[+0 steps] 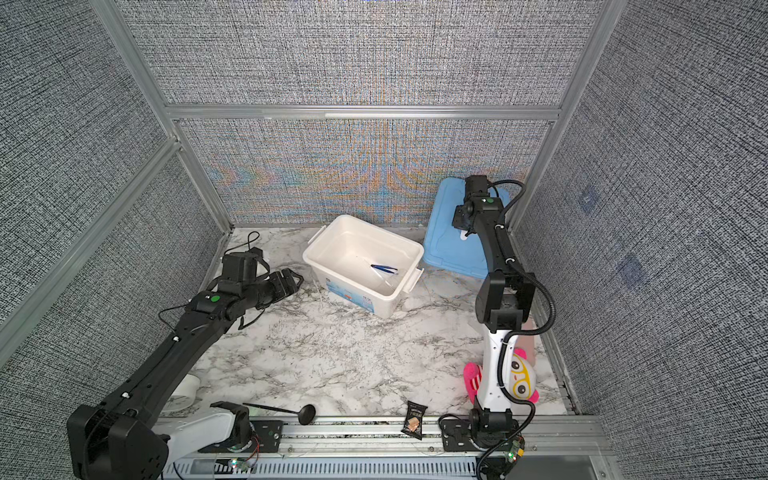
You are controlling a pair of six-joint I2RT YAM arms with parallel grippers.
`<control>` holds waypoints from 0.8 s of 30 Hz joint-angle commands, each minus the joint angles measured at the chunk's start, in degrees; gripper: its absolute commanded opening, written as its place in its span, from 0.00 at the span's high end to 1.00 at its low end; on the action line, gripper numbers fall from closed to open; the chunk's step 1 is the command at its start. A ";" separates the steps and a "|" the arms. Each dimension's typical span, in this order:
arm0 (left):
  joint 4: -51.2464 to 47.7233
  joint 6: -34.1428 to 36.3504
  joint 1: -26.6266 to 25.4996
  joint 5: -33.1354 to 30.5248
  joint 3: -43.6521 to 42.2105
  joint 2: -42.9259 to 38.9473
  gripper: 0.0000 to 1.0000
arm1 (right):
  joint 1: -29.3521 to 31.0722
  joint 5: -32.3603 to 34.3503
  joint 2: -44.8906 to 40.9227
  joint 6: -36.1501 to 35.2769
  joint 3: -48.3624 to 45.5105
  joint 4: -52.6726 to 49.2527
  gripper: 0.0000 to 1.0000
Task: Organize the chemistry lab equipment
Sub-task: 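Raise the blue lid upright and swing it toward the white bin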
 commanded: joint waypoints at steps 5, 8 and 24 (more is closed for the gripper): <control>1.80 -0.86 0.09 1.39 -0.42 0.56 0.15 | -0.14 0.19 -4.54 -0.33 -0.82 0.13 0.92; 2.37 -1.30 0.10 2.24 -0.51 1.01 0.15 | 0.13 -0.33 -6.90 -0.45 -1.70 0.40 0.92; 3.91 -2.44 0.04 3.39 -2.26 -0.43 0.15 | 6.60 -5.18 -18.02 -4.36 -4.90 1.05 0.94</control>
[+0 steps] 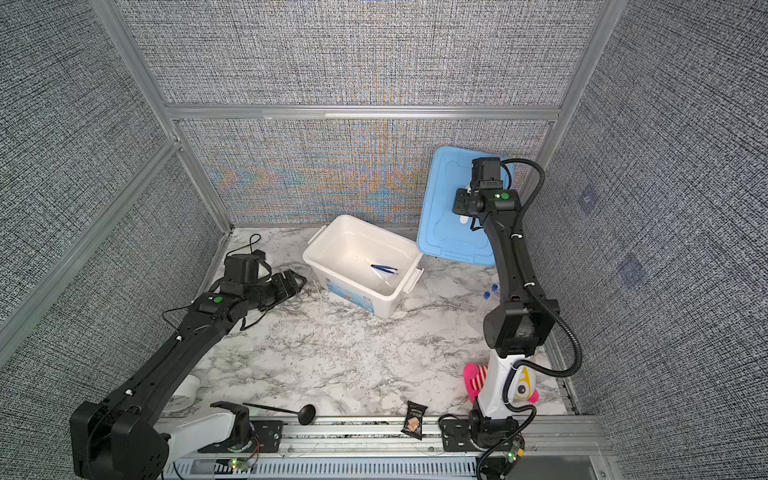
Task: Organize the chemistry lab equipment
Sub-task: 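Raise the blue lid upright and swing it toward the white bin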
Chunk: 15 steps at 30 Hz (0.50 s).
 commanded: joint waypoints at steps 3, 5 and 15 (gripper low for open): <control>2.70 -0.37 0.04 0.67 -0.90 -0.86 0.15 | 5.14 -4.25 -0.73 -2.14 -0.48 1.39 0.95; 2.87 -1.03 0.06 1.21 -0.97 -1.11 0.15 | 7.29 -5.48 -0.34 -2.06 -0.22 0.82 0.95; 6.48 -2.95 0.22 6.11 -0.95 -3.35 0.15 | 17.04 -11.22 2.09 -2.35 -0.88 -1.27 0.96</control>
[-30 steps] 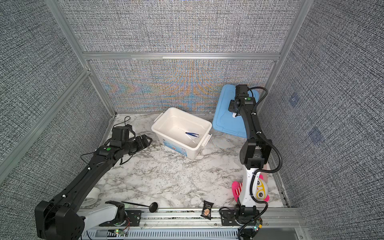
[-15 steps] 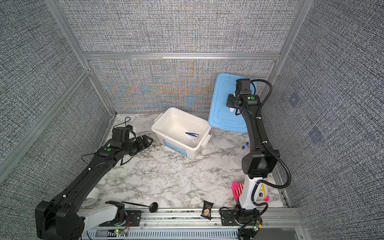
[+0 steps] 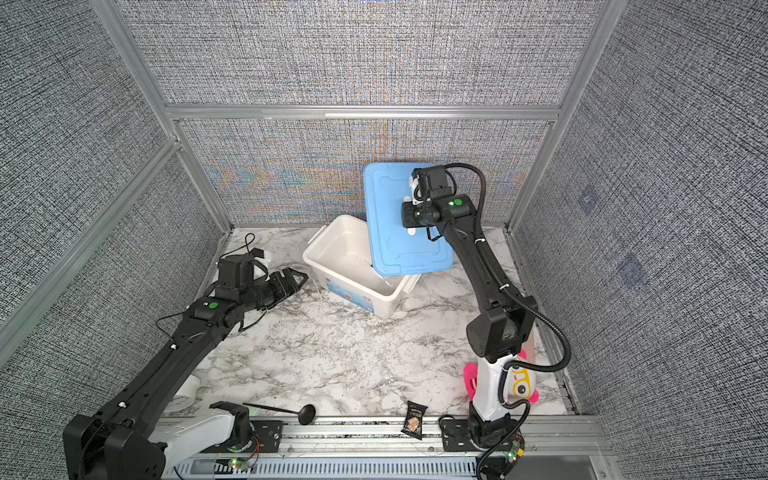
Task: Organize the chemistry lab equipment
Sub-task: 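Lower the blue lid onto the white bin with the right gripper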
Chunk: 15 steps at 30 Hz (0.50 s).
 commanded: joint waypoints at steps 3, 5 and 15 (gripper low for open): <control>3.64 -1.29 0.28 2.66 0.22 0.56 0.15 | 3.43 -4.58 3.58 -0.63 2.37 -2.27 0.96; 4.90 -2.19 0.33 4.14 0.54 1.57 0.15 | 4.68 -4.70 5.68 -1.08 4.41 -4.06 0.96; 10.42 -4.13 0.42 6.53 1.19 6.30 0.15 | 9.08 -6.79 14.95 -8.88 12.61 -9.94 0.97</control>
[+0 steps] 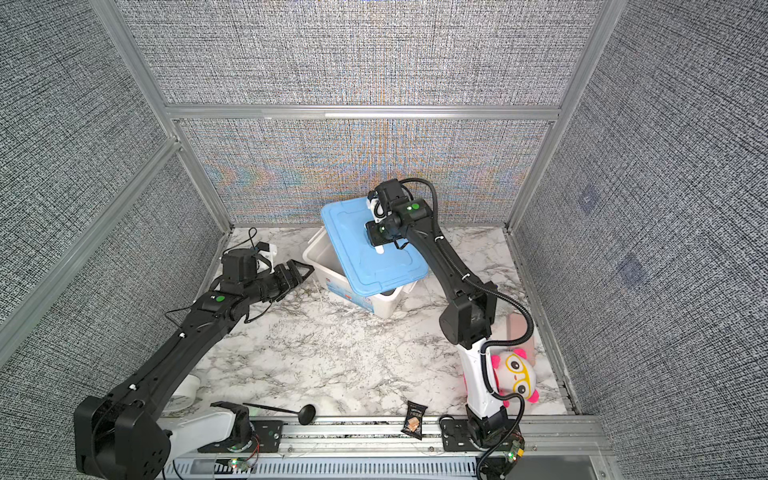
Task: Organize the chemistry lab equipment
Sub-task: 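Lower the blue lid onto the white bin with the right gripper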
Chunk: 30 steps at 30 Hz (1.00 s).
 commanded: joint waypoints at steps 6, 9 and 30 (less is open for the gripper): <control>3.66 -0.04 0.09 1.52 1.13 3.73 0.15 | 2.05 -2.60 2.59 -10.43 1.42 -1.99 0.97; 4.47 -0.40 0.17 1.94 2.02 5.30 0.15 | 2.64 -2.64 2.05 -14.72 0.41 -1.43 0.94; 5.73 -0.85 0.97 4.55 6.29 15.14 0.17 | 2.01 -0.78 -0.57 -26.73 -2.08 -0.37 0.63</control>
